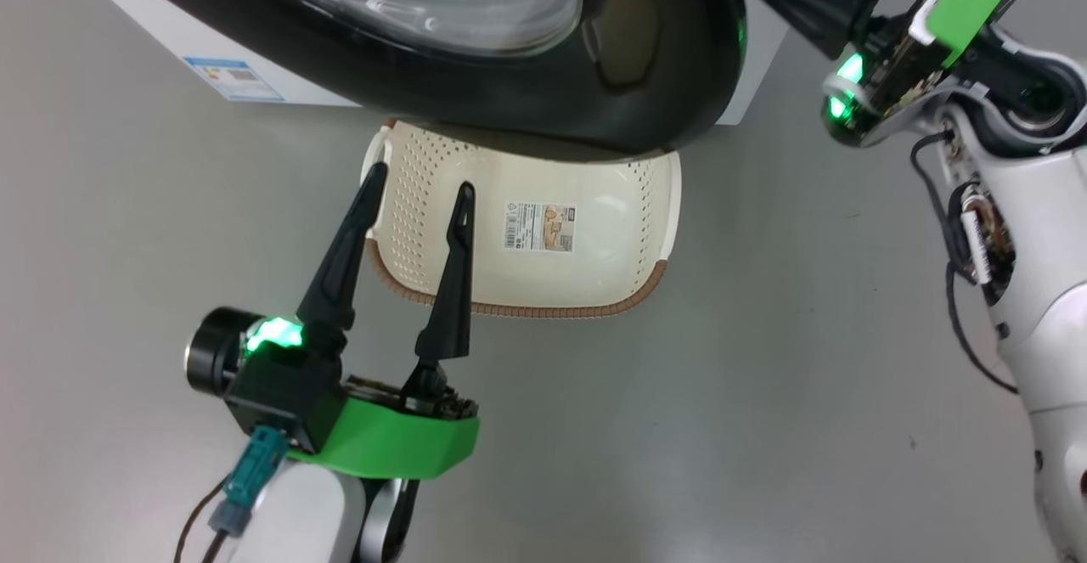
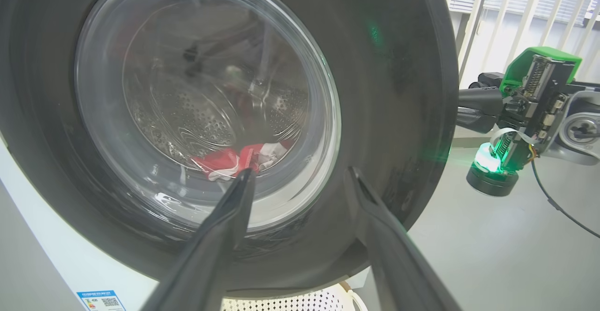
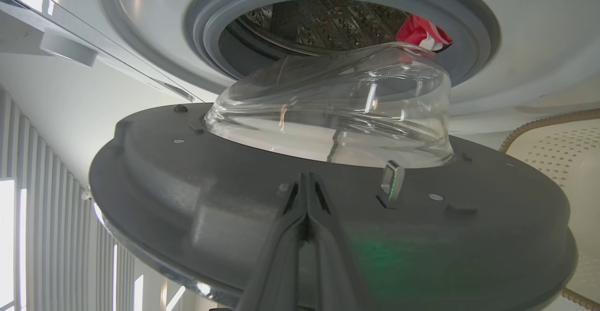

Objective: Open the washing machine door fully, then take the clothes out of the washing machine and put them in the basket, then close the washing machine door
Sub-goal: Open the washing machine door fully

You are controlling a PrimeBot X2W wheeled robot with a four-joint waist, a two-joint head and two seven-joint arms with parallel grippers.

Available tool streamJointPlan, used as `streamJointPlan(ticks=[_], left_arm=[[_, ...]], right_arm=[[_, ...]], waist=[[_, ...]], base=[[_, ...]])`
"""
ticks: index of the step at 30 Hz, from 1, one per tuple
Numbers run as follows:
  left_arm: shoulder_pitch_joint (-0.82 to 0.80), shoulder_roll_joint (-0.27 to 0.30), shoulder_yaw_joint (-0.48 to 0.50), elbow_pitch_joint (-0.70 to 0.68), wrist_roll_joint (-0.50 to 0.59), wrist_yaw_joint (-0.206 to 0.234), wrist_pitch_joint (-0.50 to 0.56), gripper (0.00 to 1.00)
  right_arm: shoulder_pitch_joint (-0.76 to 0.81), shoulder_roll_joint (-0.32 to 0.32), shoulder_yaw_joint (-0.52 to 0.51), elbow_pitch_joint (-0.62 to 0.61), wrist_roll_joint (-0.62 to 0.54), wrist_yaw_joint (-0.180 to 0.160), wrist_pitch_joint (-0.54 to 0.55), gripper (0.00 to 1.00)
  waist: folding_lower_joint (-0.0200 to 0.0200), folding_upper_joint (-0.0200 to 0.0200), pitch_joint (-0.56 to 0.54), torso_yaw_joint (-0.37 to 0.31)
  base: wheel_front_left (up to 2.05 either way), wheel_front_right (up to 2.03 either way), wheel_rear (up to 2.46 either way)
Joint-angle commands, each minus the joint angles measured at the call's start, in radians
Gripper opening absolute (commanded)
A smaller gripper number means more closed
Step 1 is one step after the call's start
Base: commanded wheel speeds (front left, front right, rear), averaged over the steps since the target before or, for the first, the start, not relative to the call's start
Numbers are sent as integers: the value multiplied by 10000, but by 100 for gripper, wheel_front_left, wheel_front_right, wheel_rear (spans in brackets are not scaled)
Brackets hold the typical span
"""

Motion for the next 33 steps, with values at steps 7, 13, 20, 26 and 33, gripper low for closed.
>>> streamJointPlan(ticks=[7, 13, 20, 26, 33], left_arm=[[333, 152, 382, -249, 0, -42, -47, 100], [300, 152, 386, -285, -80, -26, -47, 100], [156, 152, 348, -181, -123, 25, -47, 100], [138, 152, 392, 8, -133, 61, -47, 100], [47, 152, 528, 124, -33, 112, -47, 100]], right_arm=[[502, 507, 94, -356, -291, 8, 125, 0], [394, 562, -217, -250, -925, 8, -1119, 100], [567, 37, 250, -333, -3093, 8, -3381, 100], [1357, -526, 1255, -808, -4971, 8, -5921, 100], [1956, -1078, 2171, -363, -6791, 8, -8675, 100]], waist=[[-1, -1, -102, -87], [-1, -1, 22, -179], [-1, -1, 89, -413], [-1, -1, 122, -703], [-1, -1, 156, -1030]], base=[[0, 0, 0], [0, 0, 0], [0, 0, 0], [0, 0, 0], [0, 0, 0]])
